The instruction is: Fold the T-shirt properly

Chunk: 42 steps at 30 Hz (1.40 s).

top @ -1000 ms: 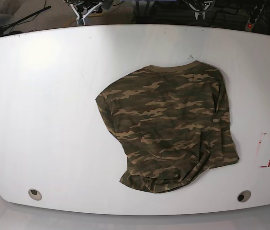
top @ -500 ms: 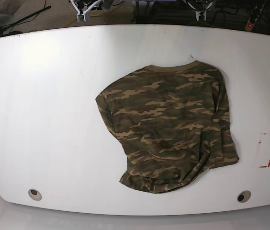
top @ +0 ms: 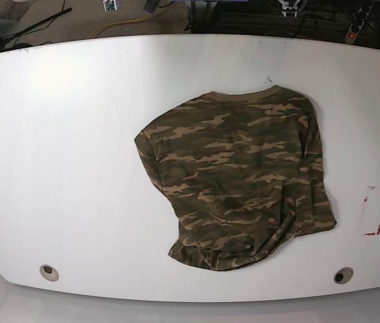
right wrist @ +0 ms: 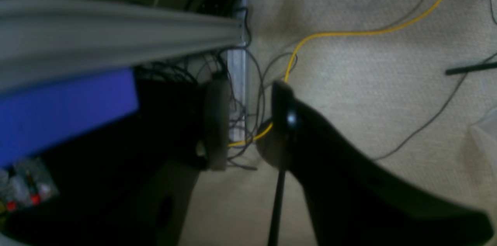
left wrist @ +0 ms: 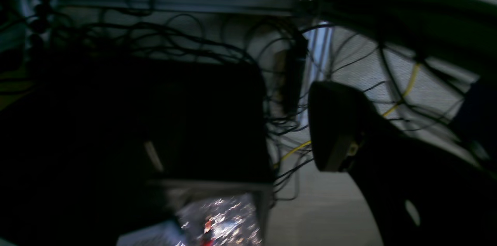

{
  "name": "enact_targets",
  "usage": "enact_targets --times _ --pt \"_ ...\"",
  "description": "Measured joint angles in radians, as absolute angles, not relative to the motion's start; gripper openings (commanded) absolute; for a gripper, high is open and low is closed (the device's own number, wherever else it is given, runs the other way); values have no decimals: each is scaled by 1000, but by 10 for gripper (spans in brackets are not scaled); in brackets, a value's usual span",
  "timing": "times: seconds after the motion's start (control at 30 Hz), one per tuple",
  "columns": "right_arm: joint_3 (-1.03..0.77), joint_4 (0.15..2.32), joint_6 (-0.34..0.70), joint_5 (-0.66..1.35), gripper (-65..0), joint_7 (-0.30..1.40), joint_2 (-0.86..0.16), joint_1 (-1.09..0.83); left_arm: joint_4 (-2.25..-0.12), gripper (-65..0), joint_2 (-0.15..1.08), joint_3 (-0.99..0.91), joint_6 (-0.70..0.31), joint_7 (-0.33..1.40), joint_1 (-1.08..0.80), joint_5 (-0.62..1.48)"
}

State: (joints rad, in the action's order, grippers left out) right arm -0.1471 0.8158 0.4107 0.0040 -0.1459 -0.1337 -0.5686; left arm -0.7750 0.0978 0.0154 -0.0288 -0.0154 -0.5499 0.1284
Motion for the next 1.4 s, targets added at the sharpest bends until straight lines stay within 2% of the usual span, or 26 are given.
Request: enact_targets --times 0.37,0.53,1.0,1.23,1.4 --pt "-146 1129 411 84 -484 -137 -167 -807 -1186 -203 144 13 -22 2 -825 129" --pt "-145 1290 414 147 -484 -128 -179 -933 -1380 -203 136 -69 -33 -9 -953 128" --pt "-146 1675 415 403 -484 -135 -303 -1213 -1876 -203 126 -148 -26 -11 -1259 131" --pt "-220 1816 403 443 -484 -136 -310 -1238 -1989 -203 126 -144 -33 -9 -1283 131" --pt "-215 1856 410 443 -479 -121 -295 -1159 -1983 -201 128 -146 -29 12 -1235 131"
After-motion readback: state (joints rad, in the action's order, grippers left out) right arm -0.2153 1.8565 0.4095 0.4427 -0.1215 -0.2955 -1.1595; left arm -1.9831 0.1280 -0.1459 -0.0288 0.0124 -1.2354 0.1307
